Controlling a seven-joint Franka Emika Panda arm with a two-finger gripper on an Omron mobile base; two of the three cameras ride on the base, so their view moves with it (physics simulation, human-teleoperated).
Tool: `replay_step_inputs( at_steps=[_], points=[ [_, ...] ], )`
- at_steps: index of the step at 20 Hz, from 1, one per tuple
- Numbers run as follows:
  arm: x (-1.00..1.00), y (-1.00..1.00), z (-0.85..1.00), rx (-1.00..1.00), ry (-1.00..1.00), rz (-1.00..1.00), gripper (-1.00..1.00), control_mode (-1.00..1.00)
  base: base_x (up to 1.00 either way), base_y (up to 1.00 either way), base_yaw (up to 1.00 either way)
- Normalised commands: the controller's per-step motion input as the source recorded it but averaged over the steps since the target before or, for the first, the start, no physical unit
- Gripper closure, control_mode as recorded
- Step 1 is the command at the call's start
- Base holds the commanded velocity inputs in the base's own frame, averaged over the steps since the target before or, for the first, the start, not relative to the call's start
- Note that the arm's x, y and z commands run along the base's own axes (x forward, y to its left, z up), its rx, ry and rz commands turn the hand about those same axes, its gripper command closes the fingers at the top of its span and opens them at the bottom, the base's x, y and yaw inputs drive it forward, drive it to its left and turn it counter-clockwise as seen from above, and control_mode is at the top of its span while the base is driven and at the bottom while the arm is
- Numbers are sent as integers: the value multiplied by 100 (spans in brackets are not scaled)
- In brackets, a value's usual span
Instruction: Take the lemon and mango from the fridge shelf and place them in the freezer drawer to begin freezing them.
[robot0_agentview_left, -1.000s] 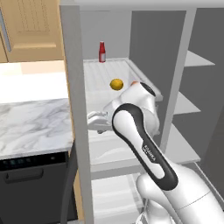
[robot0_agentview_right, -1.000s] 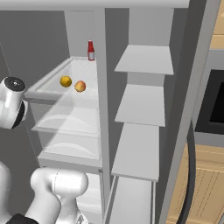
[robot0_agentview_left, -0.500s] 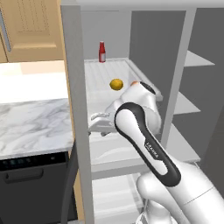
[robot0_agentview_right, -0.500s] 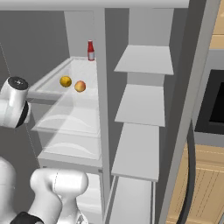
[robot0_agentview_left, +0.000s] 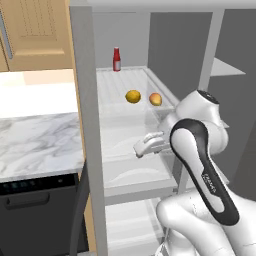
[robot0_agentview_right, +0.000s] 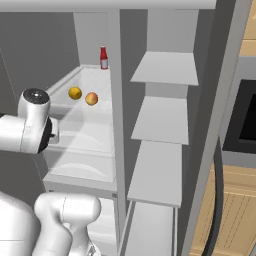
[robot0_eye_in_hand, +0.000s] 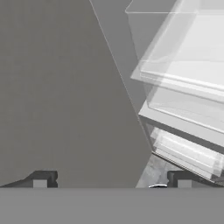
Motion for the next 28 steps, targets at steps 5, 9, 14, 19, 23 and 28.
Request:
replay_step_inputs(
  at_steps=[5,9,14,19,23,28],
  points=[
    [-19,-100,-20,-18,-2,-3,-100,-100,0,0,0],
    [-3,-100,-15,-19,0,-3,-100,-100,0,0,0],
    [0,-100,-8,-19,0,-1,-100,-100,0,0,0],
    [0,-100,-4,-16,0,0,-100,-100,0,0,0],
    [0,-100,-23,-14,0,0,-100,-100,0,0,0],
    [9,-100,-36,-9,0,-5,-100,-100,0,0,0]
  ],
)
